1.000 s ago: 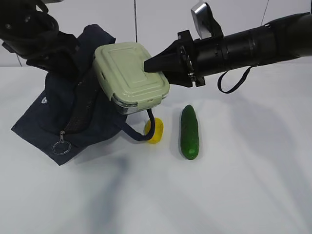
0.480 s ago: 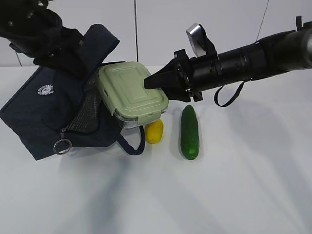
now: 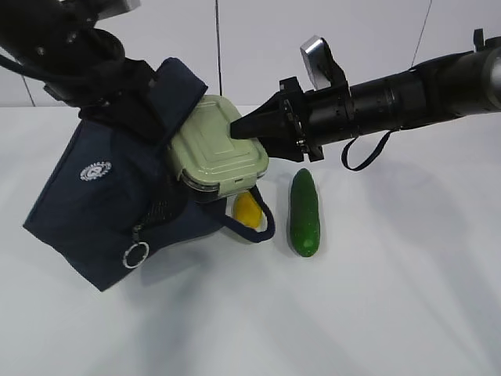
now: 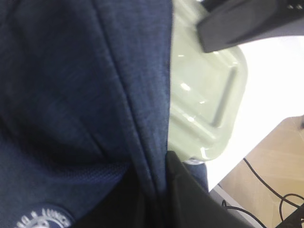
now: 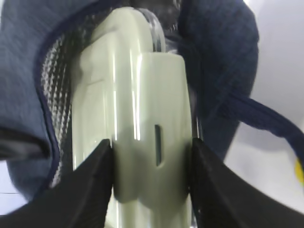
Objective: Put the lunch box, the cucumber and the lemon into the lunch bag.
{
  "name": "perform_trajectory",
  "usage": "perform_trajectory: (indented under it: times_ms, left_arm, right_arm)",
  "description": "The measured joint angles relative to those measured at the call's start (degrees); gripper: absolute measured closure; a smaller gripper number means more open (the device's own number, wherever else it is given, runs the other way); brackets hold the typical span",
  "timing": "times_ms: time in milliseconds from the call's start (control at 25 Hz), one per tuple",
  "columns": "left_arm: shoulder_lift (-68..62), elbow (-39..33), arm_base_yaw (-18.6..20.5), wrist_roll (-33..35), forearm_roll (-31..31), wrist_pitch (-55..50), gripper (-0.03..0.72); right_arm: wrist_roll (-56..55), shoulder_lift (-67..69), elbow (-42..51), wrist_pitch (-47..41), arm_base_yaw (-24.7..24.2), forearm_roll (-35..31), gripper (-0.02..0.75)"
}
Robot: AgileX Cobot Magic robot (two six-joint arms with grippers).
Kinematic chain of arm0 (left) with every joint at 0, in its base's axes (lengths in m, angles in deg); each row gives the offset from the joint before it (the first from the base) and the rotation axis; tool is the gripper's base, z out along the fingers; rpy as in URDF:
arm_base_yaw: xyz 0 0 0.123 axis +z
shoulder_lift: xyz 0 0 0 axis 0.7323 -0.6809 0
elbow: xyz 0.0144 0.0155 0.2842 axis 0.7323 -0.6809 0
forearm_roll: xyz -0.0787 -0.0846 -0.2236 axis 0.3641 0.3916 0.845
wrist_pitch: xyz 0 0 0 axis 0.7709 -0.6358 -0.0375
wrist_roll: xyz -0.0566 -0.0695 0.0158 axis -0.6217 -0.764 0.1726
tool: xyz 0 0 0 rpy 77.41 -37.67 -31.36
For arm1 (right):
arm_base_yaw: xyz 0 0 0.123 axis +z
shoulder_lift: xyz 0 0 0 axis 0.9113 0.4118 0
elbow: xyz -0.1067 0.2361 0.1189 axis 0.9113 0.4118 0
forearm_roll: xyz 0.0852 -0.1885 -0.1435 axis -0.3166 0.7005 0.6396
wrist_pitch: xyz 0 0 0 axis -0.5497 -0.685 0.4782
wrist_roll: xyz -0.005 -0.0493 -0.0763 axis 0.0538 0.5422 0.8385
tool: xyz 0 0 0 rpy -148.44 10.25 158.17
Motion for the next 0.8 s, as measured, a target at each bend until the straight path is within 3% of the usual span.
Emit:
perform_trajectory:
  times_ms: [800]
  left_arm:
    - [-0.1,0.0,-1.0,0.6,1.6,1.0,0.669]
  right_arm:
    - [2.4,0.0,0.0,1.0,2.1,-1.5,0.38]
